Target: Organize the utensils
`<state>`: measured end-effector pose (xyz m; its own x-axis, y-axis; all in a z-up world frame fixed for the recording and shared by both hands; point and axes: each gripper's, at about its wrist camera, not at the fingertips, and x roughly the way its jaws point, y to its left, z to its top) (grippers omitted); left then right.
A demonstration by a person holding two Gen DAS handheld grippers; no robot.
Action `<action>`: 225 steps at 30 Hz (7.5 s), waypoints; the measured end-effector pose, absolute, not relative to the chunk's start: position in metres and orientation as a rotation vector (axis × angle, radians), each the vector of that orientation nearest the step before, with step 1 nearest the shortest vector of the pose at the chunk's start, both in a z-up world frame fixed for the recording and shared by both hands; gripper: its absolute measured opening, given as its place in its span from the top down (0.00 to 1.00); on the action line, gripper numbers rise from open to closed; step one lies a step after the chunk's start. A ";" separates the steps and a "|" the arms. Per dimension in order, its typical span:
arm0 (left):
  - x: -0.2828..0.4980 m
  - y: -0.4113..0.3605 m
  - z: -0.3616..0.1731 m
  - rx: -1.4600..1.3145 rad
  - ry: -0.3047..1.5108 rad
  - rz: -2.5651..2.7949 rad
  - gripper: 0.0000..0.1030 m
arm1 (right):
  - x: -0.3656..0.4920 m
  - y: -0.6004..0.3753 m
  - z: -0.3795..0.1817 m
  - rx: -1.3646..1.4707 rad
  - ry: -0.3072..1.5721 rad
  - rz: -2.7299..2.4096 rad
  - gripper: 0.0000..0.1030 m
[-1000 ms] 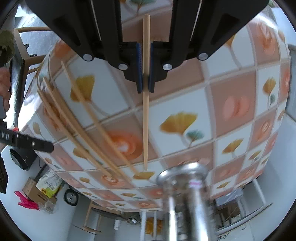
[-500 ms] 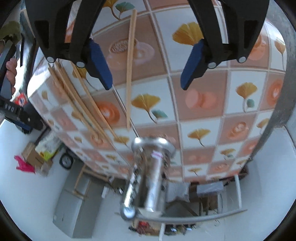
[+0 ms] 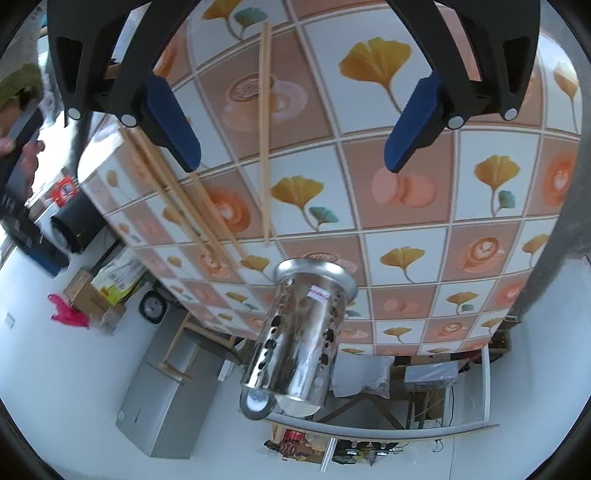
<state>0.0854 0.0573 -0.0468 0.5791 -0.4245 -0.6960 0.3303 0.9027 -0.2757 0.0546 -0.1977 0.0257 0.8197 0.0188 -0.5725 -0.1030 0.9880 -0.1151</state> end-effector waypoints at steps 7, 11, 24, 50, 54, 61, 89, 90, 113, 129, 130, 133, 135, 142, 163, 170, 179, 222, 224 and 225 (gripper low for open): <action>0.098 0.045 -0.051 -0.148 0.858 -0.470 0.05 | 0.059 -0.203 -0.008 0.002 0.708 0.054 0.08; 0.115 0.029 -0.059 -0.113 0.900 -0.482 0.05 | 0.060 -0.213 -0.018 0.093 0.752 0.003 0.08; 0.158 -0.027 -0.078 0.215 0.910 -0.398 0.17 | 0.070 -0.228 -0.034 0.230 0.847 0.028 0.08; 0.142 0.008 -0.095 0.107 1.026 -0.282 0.94 | 0.089 -0.217 -0.043 0.157 0.902 0.106 0.38; 0.138 0.019 -0.095 0.071 1.027 -0.265 0.94 | 0.107 -0.212 -0.059 0.153 0.962 0.149 0.58; 0.137 0.021 -0.095 0.069 1.025 -0.266 0.94 | 0.128 -0.195 -0.082 0.075 1.048 0.169 0.84; 0.137 0.020 -0.095 0.056 1.030 -0.267 0.94 | 0.157 -0.186 -0.101 -0.056 1.122 0.129 0.87; 0.137 0.019 -0.095 0.058 1.030 -0.267 0.94 | 0.161 -0.184 -0.102 -0.068 1.116 0.128 0.87; 0.163 0.016 -0.094 0.082 1.089 -0.310 0.91 | 0.153 -0.207 -0.092 0.078 1.097 0.101 0.96; 0.198 -0.011 -0.093 0.197 1.090 -0.275 0.80 | 0.159 -0.207 -0.102 0.085 1.112 0.119 0.96; 0.199 -0.012 -0.093 0.200 1.087 -0.270 0.83 | 0.160 -0.207 -0.102 0.086 1.112 0.119 0.96; 0.200 -0.014 -0.093 0.210 1.074 -0.256 0.94 | 0.161 -0.206 -0.102 0.085 1.110 0.119 0.96; 0.200 -0.013 -0.094 0.204 1.066 -0.252 0.95 | 0.161 -0.206 -0.102 0.087 1.108 0.119 0.96; 0.198 -0.002 -0.085 0.145 1.030 -0.241 0.95 | 0.158 -0.207 -0.092 0.104 1.084 0.116 0.96; 0.142 0.064 0.079 -0.173 0.673 -0.425 0.95 | 0.123 -0.204 0.045 0.208 0.754 0.230 0.96; 0.146 0.080 0.135 -0.229 0.528 -0.452 0.96 | 0.122 -0.202 0.060 0.217 0.702 0.248 0.96; 0.166 0.076 0.213 -0.208 0.305 -0.440 0.96 | 0.123 -0.206 0.058 0.222 0.708 0.240 0.96; 0.289 0.039 0.106 -0.253 0.574 -0.405 0.95 | 0.127 -0.201 0.036 0.234 0.771 0.250 0.96; 0.292 0.044 0.101 -0.288 0.592 -0.404 0.94 | 0.126 -0.201 0.037 0.233 0.771 0.251 0.96; 0.295 0.047 0.097 -0.304 0.605 -0.399 0.95 | 0.126 -0.201 0.037 0.234 0.773 0.252 0.96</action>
<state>0.2947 0.0465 0.0966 0.7506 -0.4463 -0.4872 0.2718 0.8807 -0.3879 0.1262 -0.2007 0.0365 0.6887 0.3080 -0.6564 -0.1379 0.9444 0.2985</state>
